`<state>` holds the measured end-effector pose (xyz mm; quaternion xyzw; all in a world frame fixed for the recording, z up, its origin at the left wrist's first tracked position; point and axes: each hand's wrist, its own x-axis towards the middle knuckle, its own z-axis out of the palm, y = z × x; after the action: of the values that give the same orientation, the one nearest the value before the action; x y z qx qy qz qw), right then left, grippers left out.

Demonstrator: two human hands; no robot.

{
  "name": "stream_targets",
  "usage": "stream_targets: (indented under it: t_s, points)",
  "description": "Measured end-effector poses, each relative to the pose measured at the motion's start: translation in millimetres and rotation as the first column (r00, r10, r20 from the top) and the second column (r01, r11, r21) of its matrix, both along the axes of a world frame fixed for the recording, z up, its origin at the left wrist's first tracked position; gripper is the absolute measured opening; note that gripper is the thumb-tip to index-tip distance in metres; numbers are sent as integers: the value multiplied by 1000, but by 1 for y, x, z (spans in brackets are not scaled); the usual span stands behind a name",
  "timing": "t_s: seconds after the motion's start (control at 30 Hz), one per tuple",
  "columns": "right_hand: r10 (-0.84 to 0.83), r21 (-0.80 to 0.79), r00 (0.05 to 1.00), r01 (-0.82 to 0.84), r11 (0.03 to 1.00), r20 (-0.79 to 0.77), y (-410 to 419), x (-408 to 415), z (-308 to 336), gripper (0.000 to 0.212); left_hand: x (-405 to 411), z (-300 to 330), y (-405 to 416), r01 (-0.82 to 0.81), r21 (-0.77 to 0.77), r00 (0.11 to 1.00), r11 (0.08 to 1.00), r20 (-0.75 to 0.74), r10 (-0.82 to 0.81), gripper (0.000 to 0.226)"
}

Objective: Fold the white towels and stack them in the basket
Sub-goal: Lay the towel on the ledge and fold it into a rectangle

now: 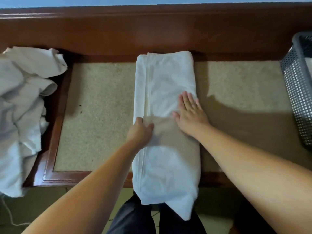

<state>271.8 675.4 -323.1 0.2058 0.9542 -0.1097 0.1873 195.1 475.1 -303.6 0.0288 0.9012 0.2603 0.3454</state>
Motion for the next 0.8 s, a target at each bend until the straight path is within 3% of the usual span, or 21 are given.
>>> stream_targets:
  t_s: [0.27, 0.47, 0.63, 0.8]
  points:
    - [-38, 43, 999, 38, 998, -3, 61, -106, -3, 98, 3, -14, -6, -50, 67, 999, 996, 12, 50, 39]
    - [-72, 34, 995, 70, 997, 62, 80, -140, 15, 120, 2, -17, -6, -83, 99, 997, 992, 10, 82, 42]
    - [-47, 45, 994, 43, 998, 102, 47, -127, 27, 96, 11, -3, -3, -32, 70, 999, 997, -17, 34, 53]
    - [-41, -30, 998, 40, 999, -47, -48, -12, 2, 78, 36, 11, -22, 24, 4, 1000, 1000, -9, -24, 71]
